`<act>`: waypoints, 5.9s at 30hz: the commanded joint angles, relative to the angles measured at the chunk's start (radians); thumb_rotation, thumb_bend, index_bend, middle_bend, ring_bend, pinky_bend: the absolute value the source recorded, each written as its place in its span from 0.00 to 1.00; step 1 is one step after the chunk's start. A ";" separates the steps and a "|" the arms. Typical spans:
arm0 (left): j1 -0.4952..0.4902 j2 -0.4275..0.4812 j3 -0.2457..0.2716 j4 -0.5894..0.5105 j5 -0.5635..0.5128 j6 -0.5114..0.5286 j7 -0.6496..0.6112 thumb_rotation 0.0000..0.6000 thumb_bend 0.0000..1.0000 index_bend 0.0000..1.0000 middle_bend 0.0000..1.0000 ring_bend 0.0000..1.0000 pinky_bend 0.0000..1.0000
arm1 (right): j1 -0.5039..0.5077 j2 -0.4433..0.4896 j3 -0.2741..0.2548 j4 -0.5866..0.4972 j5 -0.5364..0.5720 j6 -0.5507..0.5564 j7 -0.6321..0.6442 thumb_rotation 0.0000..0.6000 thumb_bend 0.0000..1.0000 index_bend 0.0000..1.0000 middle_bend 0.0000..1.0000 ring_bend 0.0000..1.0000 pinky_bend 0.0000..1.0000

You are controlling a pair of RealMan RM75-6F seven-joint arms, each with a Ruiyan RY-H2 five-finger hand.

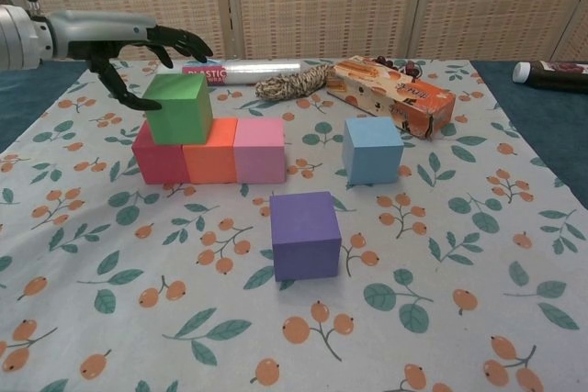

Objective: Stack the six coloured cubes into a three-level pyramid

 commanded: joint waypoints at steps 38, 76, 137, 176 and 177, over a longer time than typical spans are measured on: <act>0.048 -0.068 -0.117 -0.086 -0.180 -0.032 0.281 1.00 0.30 0.35 0.39 0.39 0.33 | 0.009 -0.002 0.007 0.045 0.020 -0.025 0.056 1.00 0.00 0.00 0.00 0.00 0.00; 0.024 -0.061 -0.096 -0.052 -0.111 -0.051 0.207 1.00 0.30 0.33 0.35 0.35 0.29 | 0.008 -0.006 0.008 0.031 0.023 -0.026 0.033 1.00 0.00 0.00 0.00 0.00 0.00; 0.021 -0.054 -0.071 -0.045 -0.090 -0.058 0.196 1.00 0.31 0.13 0.10 0.05 0.23 | 0.002 -0.011 0.008 0.033 0.026 -0.021 0.033 1.00 0.00 0.00 0.00 0.00 0.00; 0.027 -0.077 -0.084 -0.042 -0.109 -0.050 0.253 1.00 0.31 0.30 0.28 0.29 0.34 | 0.000 -0.013 0.008 0.041 0.030 -0.022 0.041 1.00 0.00 0.00 0.00 0.00 0.00; 0.027 -0.078 -0.084 -0.041 -0.110 -0.051 0.253 1.00 0.31 0.30 0.28 0.29 0.34 | 0.001 -0.013 0.008 0.041 0.030 -0.023 0.040 1.00 0.00 0.00 0.00 0.00 0.00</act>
